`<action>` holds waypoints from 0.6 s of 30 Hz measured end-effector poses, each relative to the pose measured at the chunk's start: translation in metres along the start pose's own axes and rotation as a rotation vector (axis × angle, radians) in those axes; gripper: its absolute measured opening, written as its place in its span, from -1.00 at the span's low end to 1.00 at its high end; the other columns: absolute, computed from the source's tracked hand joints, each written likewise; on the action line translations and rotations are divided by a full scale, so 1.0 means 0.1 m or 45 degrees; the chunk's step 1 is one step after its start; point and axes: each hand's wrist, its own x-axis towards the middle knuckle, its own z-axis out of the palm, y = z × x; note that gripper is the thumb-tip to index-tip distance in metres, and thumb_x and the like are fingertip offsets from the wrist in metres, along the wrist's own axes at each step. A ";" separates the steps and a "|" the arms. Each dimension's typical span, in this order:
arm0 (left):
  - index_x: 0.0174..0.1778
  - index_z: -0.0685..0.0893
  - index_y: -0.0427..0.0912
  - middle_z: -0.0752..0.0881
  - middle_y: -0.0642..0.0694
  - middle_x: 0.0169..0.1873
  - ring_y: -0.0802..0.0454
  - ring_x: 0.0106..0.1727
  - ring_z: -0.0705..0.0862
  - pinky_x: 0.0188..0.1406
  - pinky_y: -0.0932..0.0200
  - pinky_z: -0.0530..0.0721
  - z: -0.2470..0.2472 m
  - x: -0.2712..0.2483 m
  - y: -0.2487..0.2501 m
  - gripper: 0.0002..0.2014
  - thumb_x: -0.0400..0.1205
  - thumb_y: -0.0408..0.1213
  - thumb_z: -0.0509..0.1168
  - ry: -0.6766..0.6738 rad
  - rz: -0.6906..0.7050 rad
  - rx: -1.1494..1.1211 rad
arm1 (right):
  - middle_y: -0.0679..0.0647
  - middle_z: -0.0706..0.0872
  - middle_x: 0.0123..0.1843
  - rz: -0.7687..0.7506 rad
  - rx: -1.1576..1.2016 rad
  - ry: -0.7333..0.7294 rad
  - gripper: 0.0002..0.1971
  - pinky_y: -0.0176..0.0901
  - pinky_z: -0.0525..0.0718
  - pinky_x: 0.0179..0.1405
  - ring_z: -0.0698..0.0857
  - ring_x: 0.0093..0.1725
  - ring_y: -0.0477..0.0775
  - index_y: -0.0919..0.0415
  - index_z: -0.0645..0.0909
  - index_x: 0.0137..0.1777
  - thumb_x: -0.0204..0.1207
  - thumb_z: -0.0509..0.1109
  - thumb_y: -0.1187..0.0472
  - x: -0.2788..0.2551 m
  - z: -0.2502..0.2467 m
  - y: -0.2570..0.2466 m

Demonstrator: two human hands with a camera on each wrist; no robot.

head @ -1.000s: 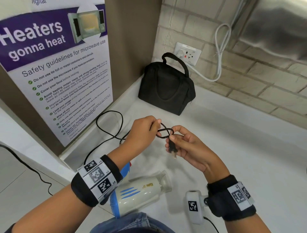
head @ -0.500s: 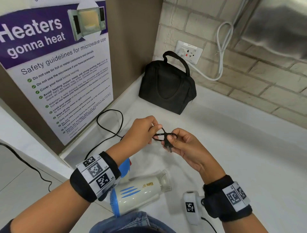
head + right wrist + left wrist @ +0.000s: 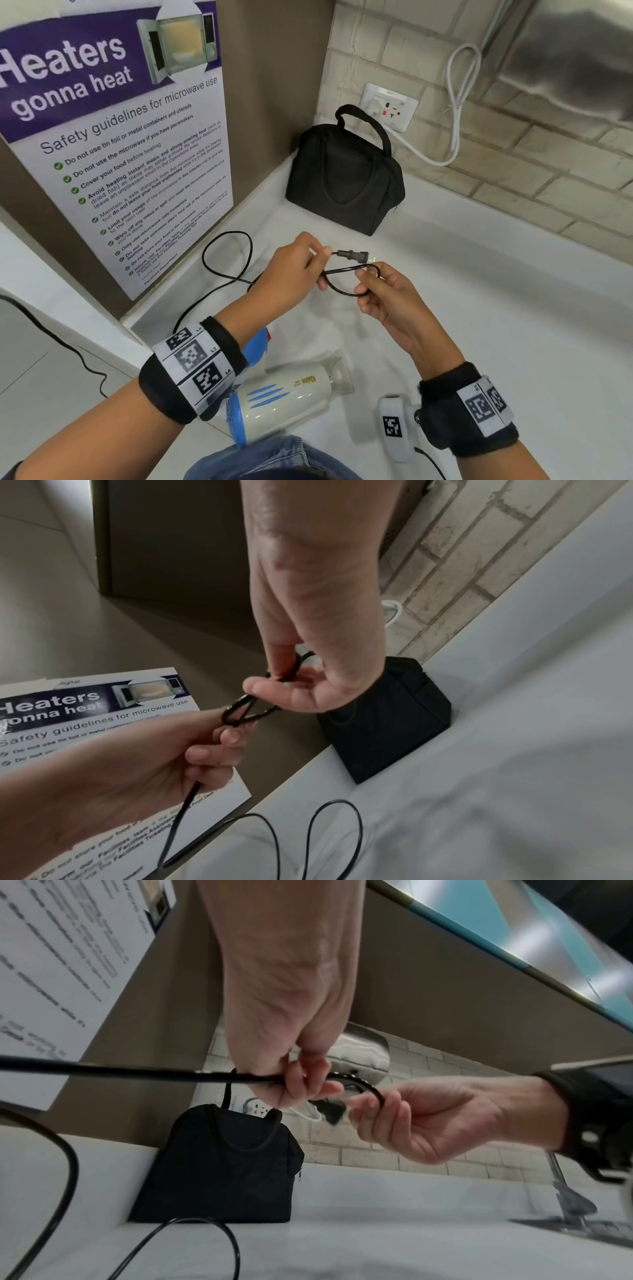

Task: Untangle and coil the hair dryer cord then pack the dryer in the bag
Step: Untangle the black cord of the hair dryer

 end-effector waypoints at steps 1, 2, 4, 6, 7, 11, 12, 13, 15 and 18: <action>0.06 0.50 -0.10 0.78 0.00 -0.35 0.33 -0.54 0.56 -0.52 0.51 0.41 -0.02 0.00 0.00 -0.79 0.69 -0.04 0.15 -0.025 0.026 -0.006 | 0.07 0.74 -0.27 -0.005 0.000 -0.016 -0.95 -0.28 0.69 -0.28 0.68 -0.39 -0.09 0.12 0.57 -0.11 0.57 0.38 0.21 0.00 -0.02 0.00; 0.09 0.53 -0.09 0.79 0.01 -0.31 0.39 -0.53 0.55 -0.51 0.53 0.41 -0.05 0.00 0.01 -0.80 0.68 -0.05 0.17 -0.055 0.053 -0.008 | 0.05 0.75 -0.25 -0.014 0.010 -0.032 -0.94 -0.24 0.69 -0.17 0.71 -0.30 -0.08 0.11 0.59 -0.01 0.56 0.39 0.21 -0.01 -0.03 0.00; 0.13 0.57 -0.08 0.81 0.03 -0.24 0.46 -0.49 0.55 -0.46 0.55 0.40 -0.07 -0.01 0.00 -0.82 0.67 -0.12 0.23 -0.113 0.111 0.036 | -0.02 0.76 -0.28 -0.036 0.010 -0.044 -0.76 -0.18 0.64 -0.01 0.74 -0.18 -0.10 0.06 0.57 0.21 0.55 0.38 0.16 -0.02 -0.05 0.00; 0.11 0.63 -0.09 0.81 0.04 -0.22 0.52 -0.46 0.54 -0.43 0.59 0.42 -0.09 -0.01 -0.02 -0.85 0.67 -0.20 0.23 -0.106 0.143 0.097 | -0.04 0.71 -0.33 -0.080 -0.017 -0.035 -0.68 -0.17 0.59 0.07 0.72 -0.14 -0.11 -0.05 0.53 0.32 0.56 0.36 0.11 -0.02 -0.08 0.00; 0.07 0.67 -0.10 0.80 0.04 -0.23 0.53 -0.46 0.53 -0.44 0.63 0.42 -0.11 0.00 -0.03 -0.85 0.68 -0.23 0.23 -0.072 0.145 0.122 | -0.03 0.67 -0.36 -0.103 -0.004 -0.036 -0.68 -0.17 0.58 0.09 0.70 -0.15 -0.11 -0.07 0.53 0.33 0.58 0.34 0.12 -0.02 -0.09 0.01; -0.02 0.73 -0.13 0.72 0.10 -0.35 0.39 -0.45 0.56 -0.40 0.68 0.41 -0.16 0.04 -0.11 -0.83 0.68 -0.29 0.21 0.012 0.076 0.189 | 0.00 0.42 -0.46 -0.095 0.285 -0.059 -0.72 -0.13 0.68 -0.01 0.58 -0.37 -0.05 0.12 0.59 0.31 0.63 0.26 0.26 -0.03 -0.13 0.00; -0.03 0.73 -0.15 0.69 0.12 -0.39 0.34 -0.41 0.56 -0.36 0.69 0.41 -0.17 0.05 -0.13 -0.82 0.69 -0.31 0.20 0.031 0.066 0.195 | -0.01 0.36 -0.47 -0.078 0.315 -0.064 -0.73 -0.14 0.70 -0.10 0.51 -0.43 -0.06 0.19 0.61 0.29 0.63 0.26 0.28 -0.03 -0.13 -0.01; -0.03 0.73 -0.17 0.67 0.14 -0.42 0.32 -0.37 0.56 -0.33 0.71 0.41 -0.18 0.06 -0.15 -0.81 0.69 -0.33 0.19 0.054 0.060 0.194 | -0.02 0.31 -0.47 -0.063 0.317 -0.064 -0.74 -0.19 0.69 -0.22 0.43 -0.48 -0.08 0.23 0.63 0.27 0.62 0.27 0.28 -0.03 -0.14 -0.01; -0.05 0.74 -0.20 0.66 0.11 -0.42 0.31 -0.33 0.57 -0.29 0.74 0.40 -0.21 0.07 -0.18 -0.80 0.69 -0.37 0.18 0.096 0.055 0.199 | -0.07 0.24 -0.50 -0.040 0.250 -0.045 -0.75 -0.33 0.53 -0.49 0.27 -0.55 -0.13 0.27 0.66 0.22 0.62 0.29 0.25 -0.01 -0.15 -0.01; -0.09 0.74 -0.21 0.66 0.06 -0.43 0.31 -0.36 0.56 -0.30 0.74 0.38 -0.27 0.08 -0.18 -0.77 0.68 -0.44 0.16 0.176 0.070 0.208 | -0.12 0.22 -0.55 -0.059 0.090 -0.004 -0.77 -0.36 0.26 -0.61 0.16 -0.58 -0.13 0.29 0.70 0.14 0.60 0.33 0.21 0.01 -0.18 -0.03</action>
